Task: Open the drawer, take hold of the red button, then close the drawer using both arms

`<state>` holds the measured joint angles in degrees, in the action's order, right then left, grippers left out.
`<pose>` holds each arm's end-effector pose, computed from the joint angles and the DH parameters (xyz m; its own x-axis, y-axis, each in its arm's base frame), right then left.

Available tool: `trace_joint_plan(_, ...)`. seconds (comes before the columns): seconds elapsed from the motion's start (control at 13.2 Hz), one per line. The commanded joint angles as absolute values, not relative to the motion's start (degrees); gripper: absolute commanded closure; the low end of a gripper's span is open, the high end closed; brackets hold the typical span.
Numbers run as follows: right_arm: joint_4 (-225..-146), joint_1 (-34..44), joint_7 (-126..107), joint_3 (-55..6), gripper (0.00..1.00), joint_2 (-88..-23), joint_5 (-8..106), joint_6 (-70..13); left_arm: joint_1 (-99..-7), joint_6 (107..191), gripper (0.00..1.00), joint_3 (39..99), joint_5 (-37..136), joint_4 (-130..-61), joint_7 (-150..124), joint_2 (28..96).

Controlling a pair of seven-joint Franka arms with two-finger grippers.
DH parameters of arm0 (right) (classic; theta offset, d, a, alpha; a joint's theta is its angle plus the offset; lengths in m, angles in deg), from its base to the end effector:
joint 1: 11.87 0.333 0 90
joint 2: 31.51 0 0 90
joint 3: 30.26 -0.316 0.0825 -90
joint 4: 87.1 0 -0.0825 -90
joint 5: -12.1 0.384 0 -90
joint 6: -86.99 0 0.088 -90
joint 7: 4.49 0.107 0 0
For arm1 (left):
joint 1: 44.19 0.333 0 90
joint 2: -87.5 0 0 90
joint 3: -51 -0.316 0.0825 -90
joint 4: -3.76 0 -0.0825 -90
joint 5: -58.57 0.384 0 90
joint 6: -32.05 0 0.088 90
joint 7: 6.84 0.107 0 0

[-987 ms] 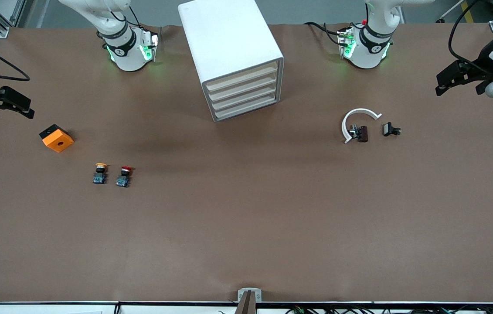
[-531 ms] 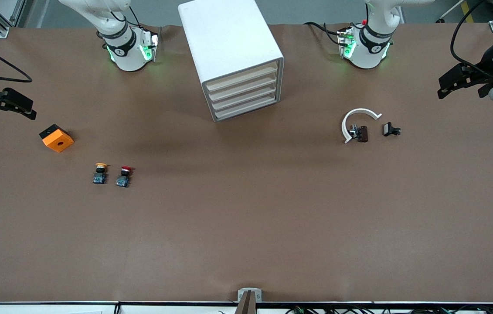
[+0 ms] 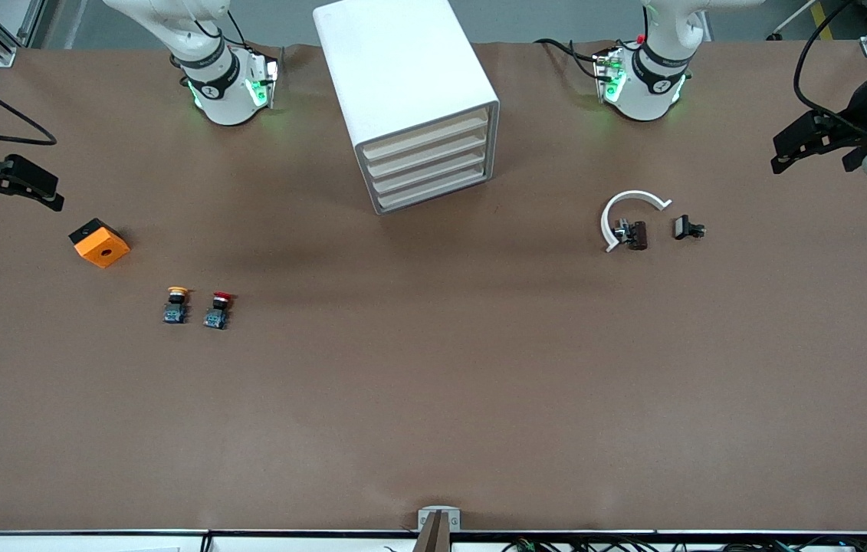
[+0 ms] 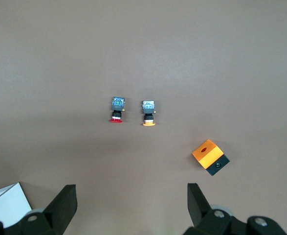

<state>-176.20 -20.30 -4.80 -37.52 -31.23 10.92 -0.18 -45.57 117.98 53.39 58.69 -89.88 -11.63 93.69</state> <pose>0.5479 -0.0133 0.6303 0.9995 -0.0160 -0.0289 -0.0154 -0.9997 0.0211 0.5119 -0.0348 0.6462 0.9995 0.0183 -0.0260 0.0181 -0.9998 -0.0088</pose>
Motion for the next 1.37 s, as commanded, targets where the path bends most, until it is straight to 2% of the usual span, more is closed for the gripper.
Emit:
trace_joint_plan(0.0, -175.0, -20.4, -5.3, -38.3, 0.00, -31.9, 11.0, 0.2, -45.3, 117.3, 0.00, 53.2, 58.6, -88.6, -10.6, 92.6)
trace_joint_plan(0.38, -175.0, -17.9, -5.2, -37.2, 0.00, -32.0, 10.6, 0.2, -45.2, 117.3, 0.00, 53.1, 58.6, -88.6, -10.5, 92.6)
trace_joint_plan(0.68, -174.9, -9.6, -5.2, -28.9, 0.00, -32.0, 10.6, 0.2, -45.2, 117.3, 0.00, 53.1, 58.6, -88.6, -10.4, 92.7)
trace_joint_plan(1.29, -174.9, -9.4, -5.2, -28.7, 0.00, -32.7, 10.8, 0.2, -45.6, 116.9, 0.00, 53.7, 58.5, -88.7, -10.2, 92.8)
